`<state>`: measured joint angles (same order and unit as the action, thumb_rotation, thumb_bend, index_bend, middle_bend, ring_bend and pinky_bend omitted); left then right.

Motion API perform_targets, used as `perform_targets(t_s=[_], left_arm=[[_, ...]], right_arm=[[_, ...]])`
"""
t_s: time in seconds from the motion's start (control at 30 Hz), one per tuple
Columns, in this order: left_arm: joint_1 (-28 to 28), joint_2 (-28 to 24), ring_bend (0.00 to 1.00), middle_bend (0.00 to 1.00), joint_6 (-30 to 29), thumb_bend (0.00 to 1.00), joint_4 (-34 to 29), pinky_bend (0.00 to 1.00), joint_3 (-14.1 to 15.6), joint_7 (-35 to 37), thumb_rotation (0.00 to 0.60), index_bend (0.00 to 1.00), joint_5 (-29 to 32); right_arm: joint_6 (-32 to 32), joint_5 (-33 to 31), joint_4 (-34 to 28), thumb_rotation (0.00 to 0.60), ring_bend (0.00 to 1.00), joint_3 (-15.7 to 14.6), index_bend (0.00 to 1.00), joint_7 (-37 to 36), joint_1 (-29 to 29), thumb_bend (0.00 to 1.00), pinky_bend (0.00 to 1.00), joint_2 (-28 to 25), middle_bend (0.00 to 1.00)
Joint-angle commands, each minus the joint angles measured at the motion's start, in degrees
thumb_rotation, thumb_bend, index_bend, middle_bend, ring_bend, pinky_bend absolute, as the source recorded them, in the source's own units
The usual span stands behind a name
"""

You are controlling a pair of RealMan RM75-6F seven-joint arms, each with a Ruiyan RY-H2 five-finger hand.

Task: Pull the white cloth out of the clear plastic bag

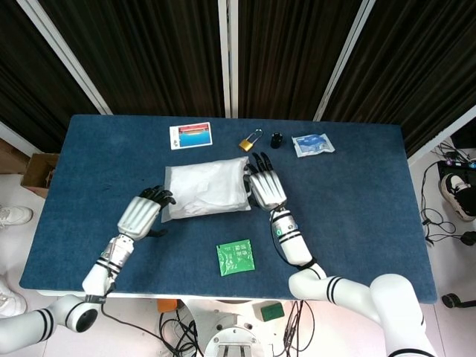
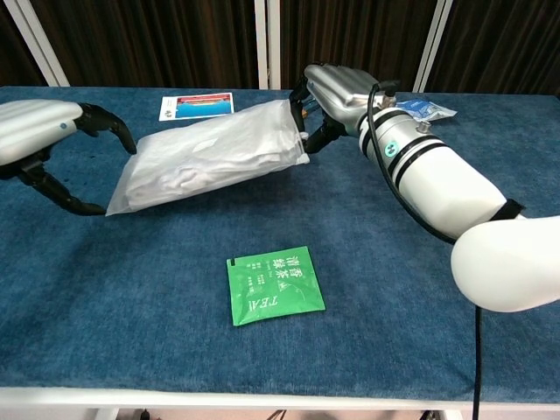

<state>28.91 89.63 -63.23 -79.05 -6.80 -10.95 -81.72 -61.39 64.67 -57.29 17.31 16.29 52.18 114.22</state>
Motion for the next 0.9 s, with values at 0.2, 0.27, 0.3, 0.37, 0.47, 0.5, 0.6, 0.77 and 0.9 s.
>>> perform_targets(t_s=[0.2, 0.27, 0.3, 0.37, 0.47, 0.5, 0.6, 0.77, 0.9], left_arm=[[-2.15, 8.05, 0.17, 0.25, -4.65, 0.07, 7.38, 0.28, -1.01, -2.84, 0.6, 0.37, 4.77], [-2.78, 9.25, 0.17, 0.26, -5.57, 0.07, 8.94, 0.3, -1.06, -2.95, 0.6, 0.38, 5.44], [-2.98, 9.81, 0.17, 0.26, -5.76, 0.07, 9.54, 0.31, -1.14, -2.85, 0.6, 0.39, 5.81], [-3.27, 11.27, 0.18, 0.26, -5.92, 0.07, 10.99, 0.32, -1.5, -2.4, 0.6, 0.42, 6.75], [-3.42, 13.34, 0.19, 0.27, -5.96, 0.07, 12.74, 0.33, -2.38, -1.61, 0.6, 0.44, 8.19], [-3.39, 14.06, 0.19, 0.27, -5.83, 0.08, 13.45, 0.33, -2.69, -1.38, 0.6, 0.44, 8.7], [-3.23, 15.1, 0.2, 0.27, -4.99, 0.09, 13.97, 0.34, -3.47, -0.41, 0.6, 0.46, 9.96], [-2.81, 16.38, 0.2, 0.27, -5.21, 0.13, 14.83, 0.34, -4.33, -0.07, 0.6, 0.47, 10.42], [-2.13, 17.86, 0.2, 0.27, -5.58, 0.16, 17.37, 0.34, -4.73, -1.17, 0.6, 0.49, 10.37]], right_arm=[[1.87, -3.25, -2.86, 0.6, 0.03, 2.8, 0.76, 3.22, -0.02, 0.76, 0.0, -0.89, 0.32], [2.33, -3.8, -2.72, 0.6, 0.03, 3.37, 0.76, 3.05, 0.14, 0.76, 0.0, -0.65, 0.32], [2.55, -4.04, -2.63, 0.6, 0.03, 3.59, 0.76, 3.02, 0.22, 0.76, 0.0, -0.55, 0.32], [2.89, -4.35, -2.21, 0.6, 0.03, 3.88, 0.76, 3.06, 0.41, 0.76, 0.0, -0.24, 0.32], [3.46, -4.74, -1.54, 0.6, 0.03, 4.15, 0.76, 3.0, 0.68, 0.76, 0.0, 0.34, 0.32], [3.6, -4.81, -1.3, 0.6, 0.03, 4.26, 0.76, 2.88, 0.78, 0.76, 0.0, 0.57, 0.32], [3.8, -4.84, -0.79, 0.6, 0.03, 4.5, 0.76, 2.69, 1.03, 0.76, 0.0, 1.01, 0.32], [3.98, -4.83, -0.33, 0.6, 0.03, 4.79, 0.76, 2.39, 1.21, 0.76, 0.0, 1.36, 0.32], [4.21, -5.05, -0.15, 0.6, 0.04, 5.07, 0.76, 2.13, 1.19, 0.76, 0.0, 1.42, 0.32]])
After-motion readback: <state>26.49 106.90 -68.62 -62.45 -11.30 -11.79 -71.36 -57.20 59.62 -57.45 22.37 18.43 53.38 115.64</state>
